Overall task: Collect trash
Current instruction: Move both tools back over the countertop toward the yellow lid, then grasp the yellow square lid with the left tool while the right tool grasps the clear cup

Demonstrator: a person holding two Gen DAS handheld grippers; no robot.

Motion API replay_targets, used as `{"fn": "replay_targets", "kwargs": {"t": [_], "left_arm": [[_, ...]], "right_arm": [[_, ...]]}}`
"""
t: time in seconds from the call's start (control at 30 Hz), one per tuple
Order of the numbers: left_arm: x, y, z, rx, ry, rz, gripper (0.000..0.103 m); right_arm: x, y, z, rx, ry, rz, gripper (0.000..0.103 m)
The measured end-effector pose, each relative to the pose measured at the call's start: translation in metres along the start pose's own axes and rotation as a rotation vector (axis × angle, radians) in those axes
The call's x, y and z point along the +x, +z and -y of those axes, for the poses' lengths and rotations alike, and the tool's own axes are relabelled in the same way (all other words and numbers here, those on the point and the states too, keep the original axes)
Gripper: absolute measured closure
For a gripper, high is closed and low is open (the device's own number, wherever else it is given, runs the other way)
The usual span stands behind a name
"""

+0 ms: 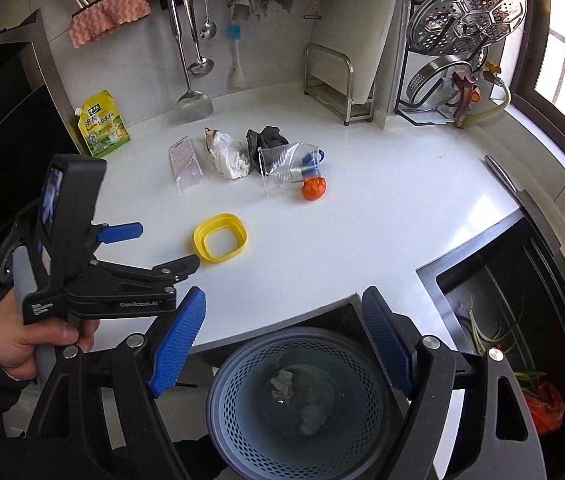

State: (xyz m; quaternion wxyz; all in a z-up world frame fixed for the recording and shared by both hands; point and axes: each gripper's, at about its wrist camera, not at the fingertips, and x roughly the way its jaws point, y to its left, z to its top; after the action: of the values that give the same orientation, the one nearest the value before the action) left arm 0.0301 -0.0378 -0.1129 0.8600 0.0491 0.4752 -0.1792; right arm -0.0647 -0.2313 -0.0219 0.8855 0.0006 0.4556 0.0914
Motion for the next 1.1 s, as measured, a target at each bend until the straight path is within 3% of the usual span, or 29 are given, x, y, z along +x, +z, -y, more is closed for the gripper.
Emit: {"fn": "replay_targets", "kwargs": {"t": [0.13,0.3,0.6,0.7,0.73,0.77,0.87,1.0,1.1], "left_arm": [[0.035,0.008,0.002,0.038,-0.016,-0.048,0.007],[0.073,0.014,0.009,0.167,0.044,-0.073,0.007],[0.101,0.023,0.000,0.194,0.020,-0.095,0.006],[0.102,0.028,0.000,0.203,-0.017,-0.085,0.016],[0.101,0.030,0.000,0.204,-0.022,-0.076,0.027],[0.099,0.031,-0.001,0.203,-0.026,-0.073,0.031],[0.097,0.034,-0.007,0.167,-0.066,-0.079,0.036],[0.088,0.032,-0.019,0.114,-0.055,-0.076,0.036],[0.074,0.032,-0.031,0.089,-0.057,-0.056,0.036]], "right_arm": [[0.001,0.004,0.002,0.015,-0.006,0.000,0.026],[0.006,0.003,0.003,0.025,-0.019,-0.021,0.026],[0.026,0.021,0.012,0.058,-0.018,-0.033,0.026],[0.041,0.036,0.020,0.088,0.021,-0.020,0.026],[0.047,0.043,0.022,0.098,0.030,-0.016,0.026],[0.054,0.050,0.026,0.105,0.043,-0.009,0.026],[0.079,0.075,0.035,0.105,0.065,0.000,0.026],[0.118,0.108,0.040,0.068,0.090,0.007,0.026],[0.149,0.126,0.033,-0.005,0.059,0.016,0.022]]}}
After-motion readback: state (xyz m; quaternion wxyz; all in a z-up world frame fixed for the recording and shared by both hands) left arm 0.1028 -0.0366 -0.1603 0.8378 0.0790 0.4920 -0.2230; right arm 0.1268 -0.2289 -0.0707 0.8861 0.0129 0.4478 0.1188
